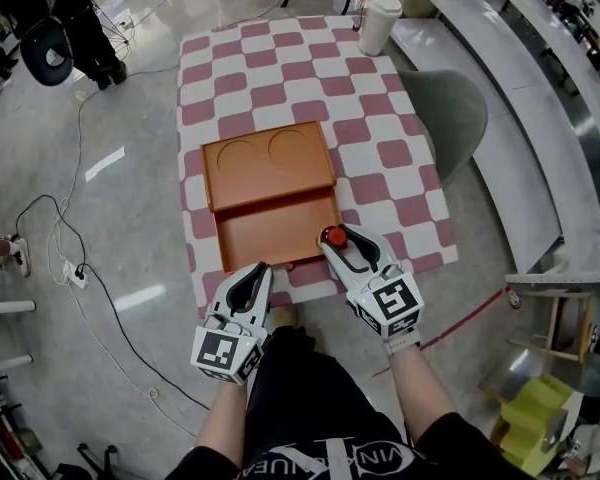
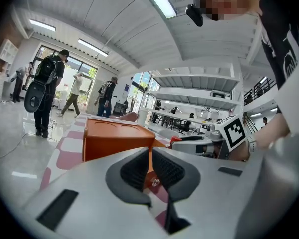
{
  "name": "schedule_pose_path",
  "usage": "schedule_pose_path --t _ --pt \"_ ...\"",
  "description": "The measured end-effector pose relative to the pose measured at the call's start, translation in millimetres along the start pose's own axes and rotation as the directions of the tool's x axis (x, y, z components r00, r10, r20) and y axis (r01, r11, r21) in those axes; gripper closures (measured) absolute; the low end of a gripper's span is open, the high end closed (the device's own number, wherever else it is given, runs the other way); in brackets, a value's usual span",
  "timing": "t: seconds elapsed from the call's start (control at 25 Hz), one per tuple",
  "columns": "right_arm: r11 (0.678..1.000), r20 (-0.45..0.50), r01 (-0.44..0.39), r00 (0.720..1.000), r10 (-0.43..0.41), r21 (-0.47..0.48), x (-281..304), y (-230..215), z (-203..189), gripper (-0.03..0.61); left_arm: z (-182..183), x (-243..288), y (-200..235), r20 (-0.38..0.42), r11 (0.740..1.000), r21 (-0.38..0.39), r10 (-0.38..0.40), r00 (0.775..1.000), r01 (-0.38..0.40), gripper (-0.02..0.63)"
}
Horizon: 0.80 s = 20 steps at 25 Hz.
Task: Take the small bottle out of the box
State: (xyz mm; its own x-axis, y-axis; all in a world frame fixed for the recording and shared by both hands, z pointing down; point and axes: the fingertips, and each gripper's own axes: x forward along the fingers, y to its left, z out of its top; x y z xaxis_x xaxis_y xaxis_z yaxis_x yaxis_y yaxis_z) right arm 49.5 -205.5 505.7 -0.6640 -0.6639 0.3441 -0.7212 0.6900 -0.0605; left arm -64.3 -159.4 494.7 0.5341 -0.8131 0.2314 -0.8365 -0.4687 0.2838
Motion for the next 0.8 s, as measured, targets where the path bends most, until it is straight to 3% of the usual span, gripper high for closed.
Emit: schedule_pose_path --t 0.8 --pt "1.0 0.052 -0.024 0.998 0.023 0.006 -3.7 7.1 28.8 0.436 12.4 -12.5 13.0 0.034 0.999 -0.018 0.045 0.998 -0.045 0.586"
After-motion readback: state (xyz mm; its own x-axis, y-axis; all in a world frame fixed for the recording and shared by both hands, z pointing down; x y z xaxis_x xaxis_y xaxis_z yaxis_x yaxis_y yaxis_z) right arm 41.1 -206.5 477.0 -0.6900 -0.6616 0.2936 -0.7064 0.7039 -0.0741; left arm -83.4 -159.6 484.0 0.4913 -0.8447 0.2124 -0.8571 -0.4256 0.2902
